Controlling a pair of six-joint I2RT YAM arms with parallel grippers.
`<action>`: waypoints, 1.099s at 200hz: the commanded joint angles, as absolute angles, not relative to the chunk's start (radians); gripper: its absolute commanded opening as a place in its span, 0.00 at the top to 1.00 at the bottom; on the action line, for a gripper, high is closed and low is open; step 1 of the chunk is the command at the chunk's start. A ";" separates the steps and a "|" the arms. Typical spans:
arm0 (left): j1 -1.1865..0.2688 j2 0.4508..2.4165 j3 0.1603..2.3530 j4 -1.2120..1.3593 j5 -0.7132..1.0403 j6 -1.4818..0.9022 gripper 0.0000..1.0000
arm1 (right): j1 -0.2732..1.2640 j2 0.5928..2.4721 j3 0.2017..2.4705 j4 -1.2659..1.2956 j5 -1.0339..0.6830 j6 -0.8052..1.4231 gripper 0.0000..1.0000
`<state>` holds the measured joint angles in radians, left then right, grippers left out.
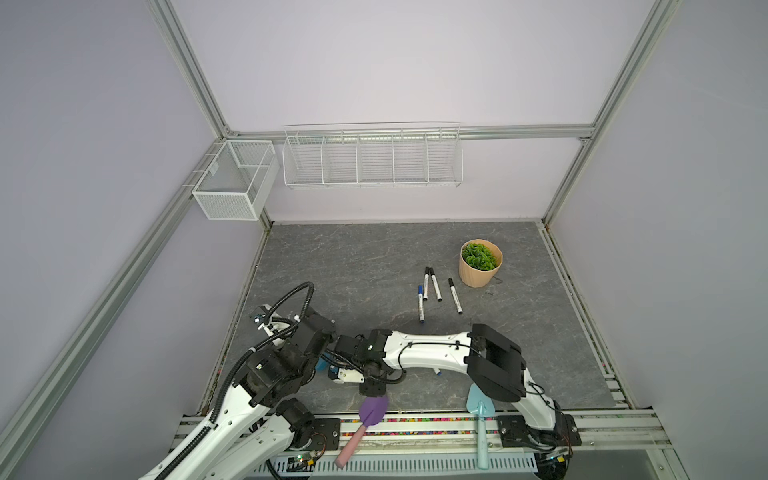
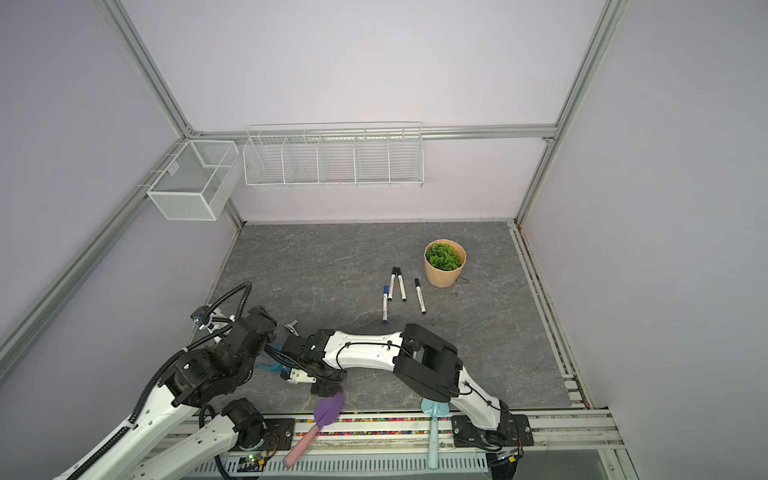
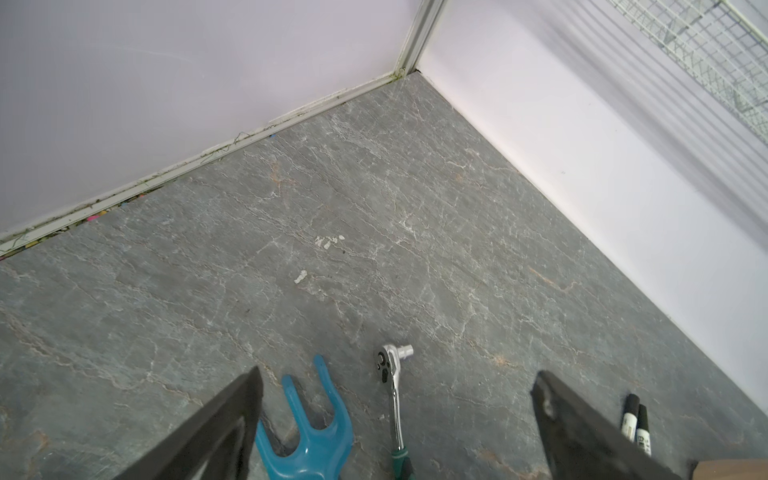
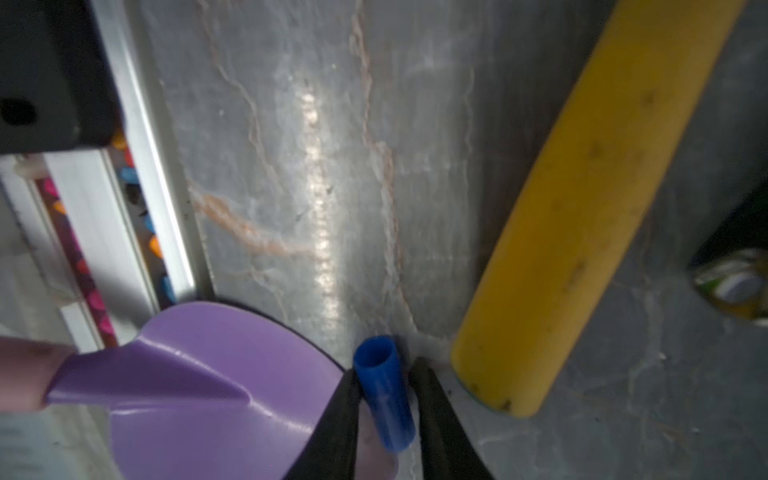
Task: Insert the pens into the pen caps
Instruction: 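Grasp the small blue cap beside the purple trowel with the right gripper, then reach the left gripper down and grasp the blue-tipped white marker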
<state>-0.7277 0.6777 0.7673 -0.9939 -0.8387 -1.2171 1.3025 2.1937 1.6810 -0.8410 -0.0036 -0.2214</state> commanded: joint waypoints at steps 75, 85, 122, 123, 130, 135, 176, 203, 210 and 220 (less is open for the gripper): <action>-0.726 0.779 0.688 -0.714 -0.470 -0.945 0.00 | 1.051 1.756 1.350 -0.574 -0.097 0.010 0.89; -0.731 0.824 0.658 -0.637 -0.356 -0.906 0.00 | 1.012 1.690 1.295 -0.555 -0.093 0.058 0.90; -0.896 1.104 0.666 -0.434 -0.134 -0.743 0.00 | 0.821 1.456 1.060 -0.491 -0.083 0.260 0.91; -0.901 1.112 0.671 -0.434 -0.127 -0.737 0.00 | 0.815 1.451 1.054 -0.489 -0.083 0.265 0.91; -0.939 1.182 0.705 -0.427 -0.092 -0.696 0.00 | 0.781 1.410 1.018 -0.483 -0.075 0.290 0.91; -0.962 1.232 0.738 -0.425 -0.066 -0.674 0.00 | 0.759 1.384 0.996 -0.480 -0.067 0.305 0.92; -1.095 1.630 1.051 -0.502 0.103 -0.510 0.00 | 0.645 1.273 0.940 -0.500 -0.056 0.303 0.93; -1.112 1.755 1.195 -0.559 0.093 -0.463 0.00 | 0.614 1.239 0.934 -0.513 -0.059 0.285 0.93; -1.111 1.774 1.219 -0.576 0.090 -0.463 0.00 | 0.609 1.232 0.933 -0.518 -0.060 0.281 0.93; -1.112 1.797 1.247 -0.607 0.078 -0.472 0.00 | 0.603 1.221 0.929 -0.527 -0.059 0.277 0.93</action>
<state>-1.1141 1.7550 1.1786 -0.5163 0.0608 -0.5346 0.6186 1.2514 0.9474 -0.5053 -0.0517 0.2737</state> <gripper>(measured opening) 0.999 0.144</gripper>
